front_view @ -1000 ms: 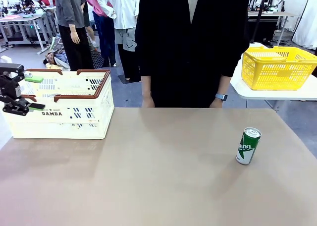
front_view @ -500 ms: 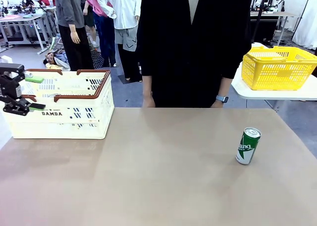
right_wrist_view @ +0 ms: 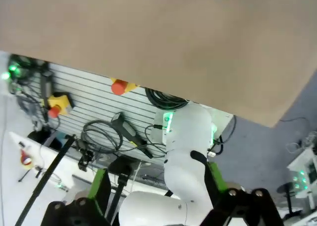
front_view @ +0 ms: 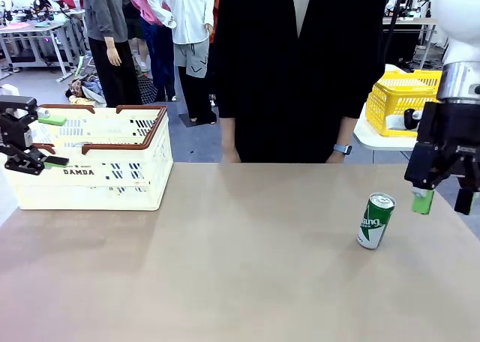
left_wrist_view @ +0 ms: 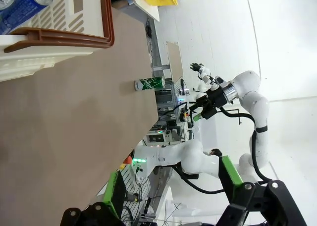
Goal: Place the drinks into the Shopping basket.
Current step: Pick up one drink and place it into the Shopping basket.
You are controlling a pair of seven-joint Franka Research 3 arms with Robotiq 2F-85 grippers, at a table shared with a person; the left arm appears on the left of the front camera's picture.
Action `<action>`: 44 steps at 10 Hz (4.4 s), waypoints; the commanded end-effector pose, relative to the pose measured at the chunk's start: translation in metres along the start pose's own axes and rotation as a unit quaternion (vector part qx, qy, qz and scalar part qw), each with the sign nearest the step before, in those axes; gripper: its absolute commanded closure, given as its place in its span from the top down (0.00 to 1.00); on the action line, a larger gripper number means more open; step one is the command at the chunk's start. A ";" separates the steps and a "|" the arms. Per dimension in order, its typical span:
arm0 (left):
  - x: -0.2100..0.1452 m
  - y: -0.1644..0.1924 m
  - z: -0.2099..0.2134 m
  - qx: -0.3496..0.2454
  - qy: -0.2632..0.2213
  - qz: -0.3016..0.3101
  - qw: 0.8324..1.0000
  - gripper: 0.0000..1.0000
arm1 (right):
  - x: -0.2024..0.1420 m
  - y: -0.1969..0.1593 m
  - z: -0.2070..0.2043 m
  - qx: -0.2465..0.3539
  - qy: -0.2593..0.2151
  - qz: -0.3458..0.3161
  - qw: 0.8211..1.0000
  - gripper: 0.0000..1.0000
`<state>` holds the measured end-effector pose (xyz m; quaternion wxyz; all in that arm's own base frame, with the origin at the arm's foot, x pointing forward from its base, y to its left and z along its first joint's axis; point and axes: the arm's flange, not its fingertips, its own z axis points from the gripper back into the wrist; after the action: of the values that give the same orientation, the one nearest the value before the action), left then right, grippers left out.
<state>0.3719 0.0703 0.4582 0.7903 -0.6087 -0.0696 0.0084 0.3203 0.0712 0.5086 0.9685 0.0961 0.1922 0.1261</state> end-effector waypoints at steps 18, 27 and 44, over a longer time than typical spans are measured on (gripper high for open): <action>-0.001 -0.003 0.002 -0.004 0.001 0.002 1.000 1.00 | 0.146 -0.042 -0.080 -0.069 -0.180 -0.098 0.976 1.00; -0.001 -0.003 0.002 -0.004 0.001 0.002 1.000 1.00 | 0.130 -0.025 -0.062 -0.078 -0.151 -0.080 0.982 0.00; -0.001 -0.003 0.002 -0.004 0.001 0.002 1.000 1.00 | 0.224 0.321 -0.129 -0.174 -0.078 0.334 0.923 0.00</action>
<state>0.3716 0.0711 0.4585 0.7904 -0.6085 -0.0699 0.0088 0.4049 0.4590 0.3832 0.8847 0.0051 0.0539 0.4630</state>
